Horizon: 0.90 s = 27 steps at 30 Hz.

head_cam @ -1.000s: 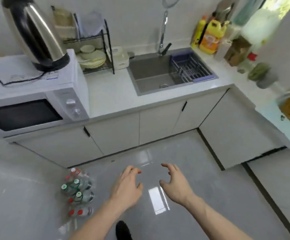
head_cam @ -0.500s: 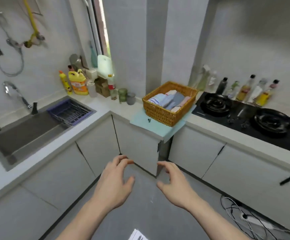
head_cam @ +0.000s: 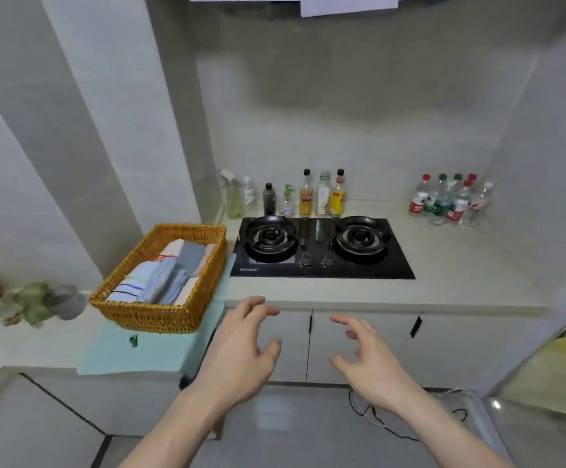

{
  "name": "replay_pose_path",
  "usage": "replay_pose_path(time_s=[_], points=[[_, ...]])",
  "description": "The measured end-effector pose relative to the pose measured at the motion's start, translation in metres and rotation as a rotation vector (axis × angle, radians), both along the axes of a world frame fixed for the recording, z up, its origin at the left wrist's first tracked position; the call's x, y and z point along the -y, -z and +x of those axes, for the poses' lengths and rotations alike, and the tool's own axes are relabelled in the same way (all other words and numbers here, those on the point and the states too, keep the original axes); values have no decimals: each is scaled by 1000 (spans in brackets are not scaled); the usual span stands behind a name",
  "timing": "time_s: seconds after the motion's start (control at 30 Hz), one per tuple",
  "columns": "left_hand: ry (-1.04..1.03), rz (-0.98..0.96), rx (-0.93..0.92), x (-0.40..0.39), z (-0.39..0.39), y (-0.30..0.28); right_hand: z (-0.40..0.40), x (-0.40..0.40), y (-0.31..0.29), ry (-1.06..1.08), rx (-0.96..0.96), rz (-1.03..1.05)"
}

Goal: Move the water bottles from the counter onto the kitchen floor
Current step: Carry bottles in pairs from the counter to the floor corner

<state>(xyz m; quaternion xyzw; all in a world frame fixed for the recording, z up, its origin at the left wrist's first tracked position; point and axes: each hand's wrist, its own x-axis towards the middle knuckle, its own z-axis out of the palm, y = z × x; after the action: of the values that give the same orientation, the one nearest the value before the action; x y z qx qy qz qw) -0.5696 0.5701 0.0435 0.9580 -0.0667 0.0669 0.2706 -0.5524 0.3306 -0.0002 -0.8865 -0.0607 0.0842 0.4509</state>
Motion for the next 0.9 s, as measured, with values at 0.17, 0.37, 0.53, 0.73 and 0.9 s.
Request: replay_pose_path(time_s=[0.17,0.37,0.53,0.73,0.9], points=[[135,-24,-15,61,82,-9,52,65,-8,146,30,-2],[201,-33,9,134,166,-17,126,137,-19,210,102,6],[212,-55,5,177,221,-20,191,183,-26,208,135,-12],[236,-28,-4,210,295,-26,269,222,-36,217,133,-19],[307,-17,41,236,376,-34,334,254,-39,288,138,-37]])
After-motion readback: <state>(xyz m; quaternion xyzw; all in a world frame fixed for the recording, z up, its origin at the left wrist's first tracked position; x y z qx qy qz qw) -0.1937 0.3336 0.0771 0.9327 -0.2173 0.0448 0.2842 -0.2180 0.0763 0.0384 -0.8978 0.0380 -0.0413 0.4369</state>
